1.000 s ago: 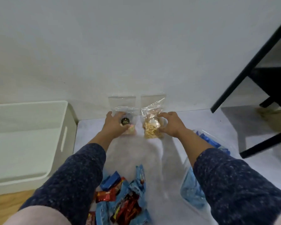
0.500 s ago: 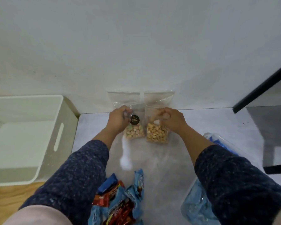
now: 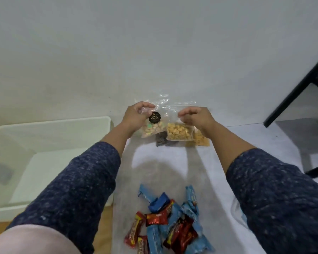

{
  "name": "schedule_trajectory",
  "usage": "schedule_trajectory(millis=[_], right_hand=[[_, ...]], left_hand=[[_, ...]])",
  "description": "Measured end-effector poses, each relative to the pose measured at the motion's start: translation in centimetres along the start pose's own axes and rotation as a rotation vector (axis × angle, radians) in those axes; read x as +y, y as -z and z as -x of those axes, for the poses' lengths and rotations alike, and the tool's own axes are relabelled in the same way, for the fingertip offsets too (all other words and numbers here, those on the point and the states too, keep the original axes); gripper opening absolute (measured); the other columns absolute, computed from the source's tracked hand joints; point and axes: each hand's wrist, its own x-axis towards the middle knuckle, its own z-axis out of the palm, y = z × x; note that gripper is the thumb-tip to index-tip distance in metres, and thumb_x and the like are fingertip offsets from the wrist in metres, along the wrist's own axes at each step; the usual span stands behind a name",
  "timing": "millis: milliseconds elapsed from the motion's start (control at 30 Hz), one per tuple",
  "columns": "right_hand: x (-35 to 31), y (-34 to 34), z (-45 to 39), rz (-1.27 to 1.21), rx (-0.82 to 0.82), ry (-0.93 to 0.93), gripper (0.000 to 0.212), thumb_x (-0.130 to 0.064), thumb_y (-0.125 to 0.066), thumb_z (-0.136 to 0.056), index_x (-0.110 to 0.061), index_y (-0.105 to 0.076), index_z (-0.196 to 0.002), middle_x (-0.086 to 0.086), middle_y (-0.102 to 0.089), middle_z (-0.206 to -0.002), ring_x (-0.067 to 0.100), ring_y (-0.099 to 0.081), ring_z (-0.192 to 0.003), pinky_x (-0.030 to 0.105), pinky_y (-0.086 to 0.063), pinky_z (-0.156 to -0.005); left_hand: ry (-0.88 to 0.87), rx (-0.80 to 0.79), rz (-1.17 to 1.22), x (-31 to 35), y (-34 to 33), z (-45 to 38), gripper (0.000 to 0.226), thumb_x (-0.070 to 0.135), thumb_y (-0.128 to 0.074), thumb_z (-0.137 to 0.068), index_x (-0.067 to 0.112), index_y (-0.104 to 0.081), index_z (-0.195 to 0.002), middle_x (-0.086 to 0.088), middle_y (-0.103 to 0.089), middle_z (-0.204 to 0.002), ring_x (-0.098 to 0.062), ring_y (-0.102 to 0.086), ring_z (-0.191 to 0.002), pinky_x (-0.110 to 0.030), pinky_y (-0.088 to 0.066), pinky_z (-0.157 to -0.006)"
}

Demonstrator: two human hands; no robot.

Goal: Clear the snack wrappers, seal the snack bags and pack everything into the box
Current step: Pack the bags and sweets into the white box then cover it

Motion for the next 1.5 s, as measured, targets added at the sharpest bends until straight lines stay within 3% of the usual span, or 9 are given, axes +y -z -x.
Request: schedule_trajectory(millis=[67, 267, 500, 767, 967, 1133, 1233, 1367, 1500], right_hand=[[-2.3, -2.7, 1.5, -0.024, 0.023, 0.043, 0.020, 0.012, -0.059, -0.082, -0.006, -0.066, -0.085, 0.001, -0.064, -0.079, 0.009, -0.059, -0.070, 0.016, -0.052, -0.064], [-7.7, -13.3, 4.9, -0.044, 0.021, 0.115, 0.025, 0.011, -0.059, -0.081, -0.013, -0.065, -0.074, 0.001, -0.065, -0.079, 0.012, -0.058, -0.070, 0.025, -0.050, -0.070], [-9.1, -24.5, 6.2, -0.030, -0.078, 0.104, 0.027, 0.010, -0.059, -0.081, -0.015, -0.064, -0.071, 0.000, -0.065, -0.078, 0.013, -0.058, -0.070, 0.024, -0.048, -0.068], [-3.6, -31.9, 4.2, -0.023, -0.071, -0.033, 0.031, 0.012, -0.054, -0.082, -0.015, -0.061, -0.068, 0.001, -0.061, -0.076, 0.010, -0.054, -0.066, 0.014, -0.046, -0.051], [1.6, -34.0, -1.1, 0.092, -0.022, -0.120, 0.034, 0.005, -0.054, -0.082, -0.024, -0.064, -0.069, 0.001, -0.063, -0.080, 0.012, -0.056, -0.063, 0.023, -0.049, -0.055], [3.8, -35.1, -4.3, 0.175, -0.004, -0.106, 0.029, 0.001, -0.049, -0.087, -0.020, -0.067, -0.078, -0.002, -0.063, -0.080, 0.012, -0.057, -0.068, 0.020, -0.050, -0.061], [3.4, -34.6, -5.4, 0.347, 0.002, -0.070, 0.029, 0.004, -0.044, -0.086, -0.007, -0.068, -0.098, 0.001, -0.061, -0.087, 0.015, -0.054, -0.074, 0.010, -0.043, -0.051], [1.0, -34.3, -5.7, 0.926, -0.152, -0.058, 0.030, -0.010, -0.050, -0.087, -0.008, -0.062, -0.115, 0.010, -0.062, -0.118, 0.027, -0.058, -0.107, 0.028, -0.046, -0.091], [-1.8, -33.9, -4.5, 1.248, -0.191, 0.031, 0.036, -0.016, -0.043, -0.090, -0.008, -0.053, -0.124, 0.008, -0.055, -0.128, 0.026, -0.052, -0.118, 0.028, -0.043, -0.097]], left_hand=[[-0.024, -0.023, 0.043, 0.4, 3.6, 0.9, 0.019, 0.008, -0.058, -0.091, 0.025, -0.066, -0.092, -0.007, -0.060, -0.099, -0.016, -0.055, -0.097, -0.028, -0.046, -0.075], [-0.080, -0.042, 0.099, 0.4, 15.7, 5.2, 0.022, 0.010, -0.056, -0.093, 0.029, -0.062, -0.088, -0.005, -0.059, -0.104, -0.010, -0.056, -0.085, -0.038, -0.049, -0.069], [0.000, 0.046, 0.035, -3.8, 25.7, 8.0, 0.015, 0.015, -0.057, -0.094, 0.028, -0.063, -0.090, -0.005, -0.057, -0.108, -0.018, -0.055, -0.096, -0.033, -0.049, -0.065], [0.149, 0.057, -0.038, -11.6, 27.4, 7.6, 0.012, 0.010, -0.053, -0.095, 0.019, -0.062, -0.099, -0.004, -0.054, -0.111, -0.009, -0.054, -0.083, -0.025, -0.046, -0.060], [0.231, 0.027, -0.091, -17.2, 26.1, 3.5, 0.021, 0.003, -0.053, -0.091, 0.021, -0.064, -0.095, -0.008, -0.057, -0.123, -0.022, -0.054, -0.111, -0.026, -0.050, -0.068], [0.263, 0.094, -0.124, -20.0, 24.8, 0.2, 0.018, 0.006, -0.053, -0.091, 0.020, -0.063, -0.097, -0.008, -0.060, -0.118, -0.021, -0.055, -0.103, -0.026, -0.046, -0.072], [0.258, 0.077, -0.240, -20.0, 24.8, -0.7, 0.019, 0.012, -0.055, -0.090, 0.021, -0.063, -0.104, -0.003, -0.060, -0.119, -0.019, -0.055, -0.109, -0.021, -0.043, -0.075], [0.269, -0.050, -0.565, -17.6, 25.7, -1.3, 0.026, 0.024, -0.057, -0.091, 0.020, -0.062, -0.116, 0.000, -0.052, -0.133, -0.019, -0.048, -0.119, -0.023, -0.036, -0.091], [0.264, -0.104, -0.758, -13.3, 27.0, -1.1, 0.038, 0.031, -0.056, -0.093, 0.016, -0.053, -0.127, -0.006, -0.048, -0.140, -0.025, -0.042, -0.130, -0.029, -0.033, -0.104]])
